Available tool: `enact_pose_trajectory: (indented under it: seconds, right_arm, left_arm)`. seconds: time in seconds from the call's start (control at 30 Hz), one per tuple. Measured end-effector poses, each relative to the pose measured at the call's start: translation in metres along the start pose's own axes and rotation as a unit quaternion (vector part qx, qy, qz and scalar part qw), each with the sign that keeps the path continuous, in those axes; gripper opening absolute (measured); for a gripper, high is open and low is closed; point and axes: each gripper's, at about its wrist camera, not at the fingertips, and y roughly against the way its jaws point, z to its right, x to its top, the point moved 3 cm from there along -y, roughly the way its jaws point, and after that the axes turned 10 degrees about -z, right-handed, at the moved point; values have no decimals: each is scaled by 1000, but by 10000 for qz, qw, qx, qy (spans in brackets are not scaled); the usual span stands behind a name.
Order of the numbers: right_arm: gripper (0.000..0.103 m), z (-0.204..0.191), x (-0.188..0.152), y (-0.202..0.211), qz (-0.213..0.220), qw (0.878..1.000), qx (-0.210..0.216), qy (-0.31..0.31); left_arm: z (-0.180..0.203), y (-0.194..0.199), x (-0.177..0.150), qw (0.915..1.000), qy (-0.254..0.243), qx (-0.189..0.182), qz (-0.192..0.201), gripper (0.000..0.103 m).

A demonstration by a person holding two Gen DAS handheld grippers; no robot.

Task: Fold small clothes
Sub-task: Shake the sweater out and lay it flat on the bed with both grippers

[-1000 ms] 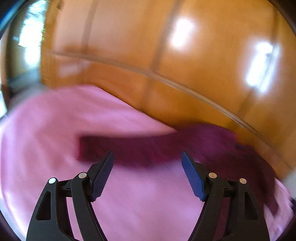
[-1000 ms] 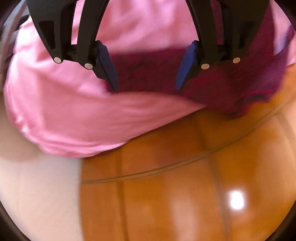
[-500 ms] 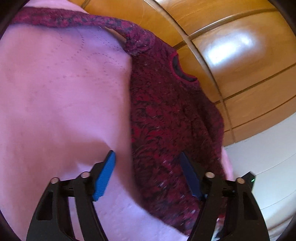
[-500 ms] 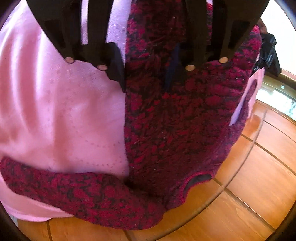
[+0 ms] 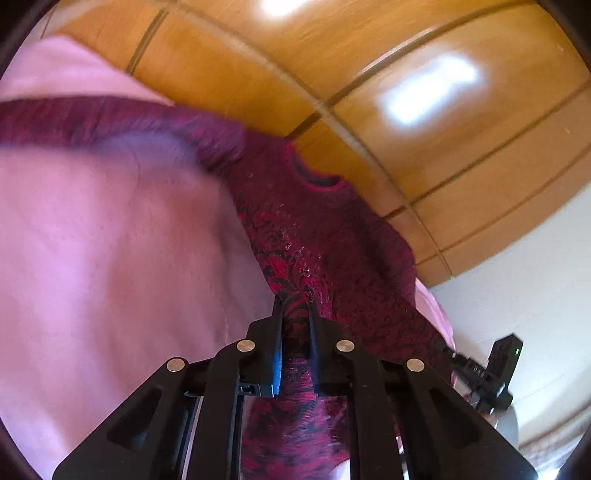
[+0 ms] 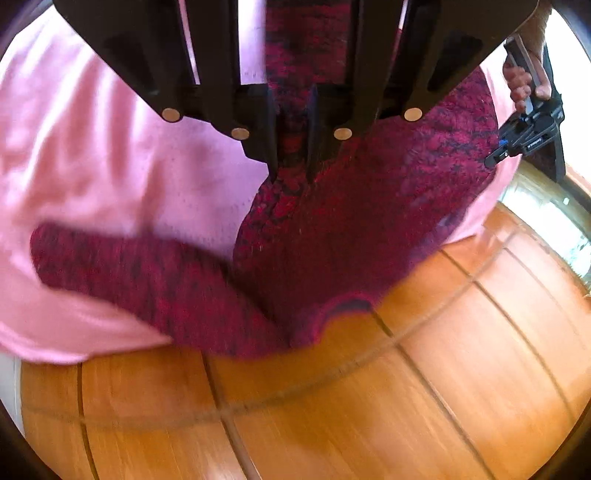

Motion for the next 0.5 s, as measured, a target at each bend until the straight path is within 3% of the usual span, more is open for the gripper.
enact_pose_trajectory:
  seconds: [0.13,0.2,0.3,0.37,0.5]
  right_arm:
    - [11,3,-20,29,-3,9995,-193,246]
    - [11,12,-38,29,-161,9992,-267,247]
    - [11,29,-74,10,-657,9971,-371,91]
    - [11,43,-106,-13,-1078,9929,-500,-69]
    - [11,51,-124,-21,-1117,9921,-564,-130]
  left_arm:
    - [7,27,-27,9997,-137,71,-193,10]
    - [0,31,-52,9987,-179,350,-335,10]
    - [-25,21,-86,9959,60,656,-626,10]
    - [-42,9,-103,9911,158,1092,-744,10]
    - [-60,0,-112,9895,440,1178,-712,13]
